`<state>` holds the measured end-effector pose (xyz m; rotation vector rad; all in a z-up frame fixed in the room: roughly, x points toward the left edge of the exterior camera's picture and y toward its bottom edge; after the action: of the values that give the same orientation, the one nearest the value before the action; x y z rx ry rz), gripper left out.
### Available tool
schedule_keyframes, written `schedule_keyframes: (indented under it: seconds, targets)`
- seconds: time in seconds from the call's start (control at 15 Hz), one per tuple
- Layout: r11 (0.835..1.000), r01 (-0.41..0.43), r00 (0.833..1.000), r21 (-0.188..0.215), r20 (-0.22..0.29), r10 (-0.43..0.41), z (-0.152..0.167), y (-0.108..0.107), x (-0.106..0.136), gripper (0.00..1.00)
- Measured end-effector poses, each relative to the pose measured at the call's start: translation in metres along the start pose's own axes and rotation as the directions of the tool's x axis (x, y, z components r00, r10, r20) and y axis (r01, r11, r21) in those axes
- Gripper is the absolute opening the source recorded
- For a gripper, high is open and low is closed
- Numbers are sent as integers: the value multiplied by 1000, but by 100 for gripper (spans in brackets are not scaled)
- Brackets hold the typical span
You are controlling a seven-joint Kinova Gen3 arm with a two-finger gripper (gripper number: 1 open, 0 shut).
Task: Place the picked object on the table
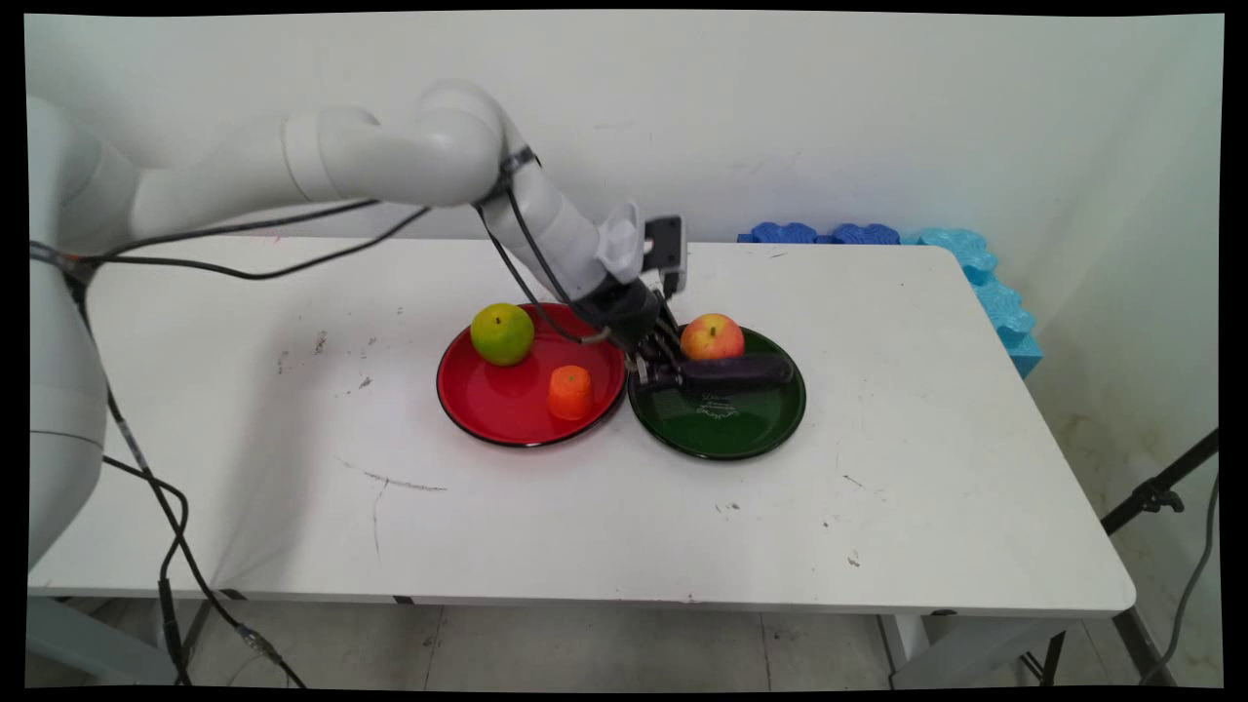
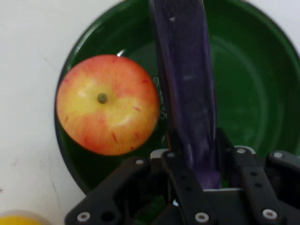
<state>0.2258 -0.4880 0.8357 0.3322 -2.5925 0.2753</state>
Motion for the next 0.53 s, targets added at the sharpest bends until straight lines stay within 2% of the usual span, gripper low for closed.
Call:
schedule_keyframes:
  seconds: [0.27,0.53]
  targets:
    - [999,42,998,5,-43,-42,-62,4,9,0]
    - [997,75,994,-19,-73,-77,-127,19,2,0]
